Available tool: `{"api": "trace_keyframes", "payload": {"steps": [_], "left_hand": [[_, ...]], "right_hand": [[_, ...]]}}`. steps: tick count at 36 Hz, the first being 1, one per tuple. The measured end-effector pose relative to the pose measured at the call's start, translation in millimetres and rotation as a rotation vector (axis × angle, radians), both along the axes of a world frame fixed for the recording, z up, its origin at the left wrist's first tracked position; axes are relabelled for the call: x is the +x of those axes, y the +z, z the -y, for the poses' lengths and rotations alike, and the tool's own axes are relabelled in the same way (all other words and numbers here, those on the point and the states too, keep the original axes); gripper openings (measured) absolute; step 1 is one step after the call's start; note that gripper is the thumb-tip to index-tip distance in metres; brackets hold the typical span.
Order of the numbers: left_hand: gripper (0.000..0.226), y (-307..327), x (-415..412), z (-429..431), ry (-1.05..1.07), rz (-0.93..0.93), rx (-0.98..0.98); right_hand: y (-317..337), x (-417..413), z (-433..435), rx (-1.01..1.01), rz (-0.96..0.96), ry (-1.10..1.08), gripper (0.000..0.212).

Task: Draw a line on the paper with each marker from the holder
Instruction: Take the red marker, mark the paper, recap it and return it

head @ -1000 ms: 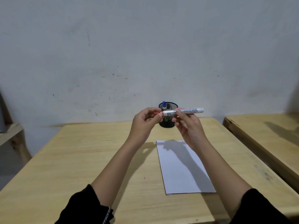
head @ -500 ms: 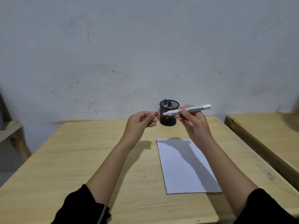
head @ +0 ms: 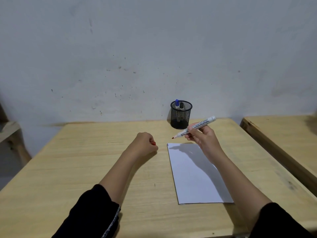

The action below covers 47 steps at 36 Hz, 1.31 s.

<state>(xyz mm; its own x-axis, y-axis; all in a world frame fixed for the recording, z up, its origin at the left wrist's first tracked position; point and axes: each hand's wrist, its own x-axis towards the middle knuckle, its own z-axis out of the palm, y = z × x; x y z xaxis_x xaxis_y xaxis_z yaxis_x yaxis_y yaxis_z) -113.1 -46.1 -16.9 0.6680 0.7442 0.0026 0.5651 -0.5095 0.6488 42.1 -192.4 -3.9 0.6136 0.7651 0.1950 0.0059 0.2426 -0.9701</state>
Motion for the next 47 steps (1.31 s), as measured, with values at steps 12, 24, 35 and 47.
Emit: {"api": "trace_keyframes", "payload": {"steps": [12, 24, 35, 47], "left_hand": [[0.028, -15, -2, -7, -0.041, 0.052, -0.035], [0.026, -2, -20, 32, -0.034, 0.364, 0.173], [0.055, -24, -22, 56, -0.44, -0.047, 0.258], [0.058, -33, -18, 54, -0.381, -0.077, 0.227]], "right_hand": [[-5, 4, 0, -0.03, 0.002, 0.007, 0.008], [-6, -4, -9, 0.068, -0.156, 0.011, 0.009], [-20, -16, -37, -0.064, 0.047, -0.136, 0.024], [-38, -27, -58, -0.209, 0.04, -0.266, 0.014]]}}
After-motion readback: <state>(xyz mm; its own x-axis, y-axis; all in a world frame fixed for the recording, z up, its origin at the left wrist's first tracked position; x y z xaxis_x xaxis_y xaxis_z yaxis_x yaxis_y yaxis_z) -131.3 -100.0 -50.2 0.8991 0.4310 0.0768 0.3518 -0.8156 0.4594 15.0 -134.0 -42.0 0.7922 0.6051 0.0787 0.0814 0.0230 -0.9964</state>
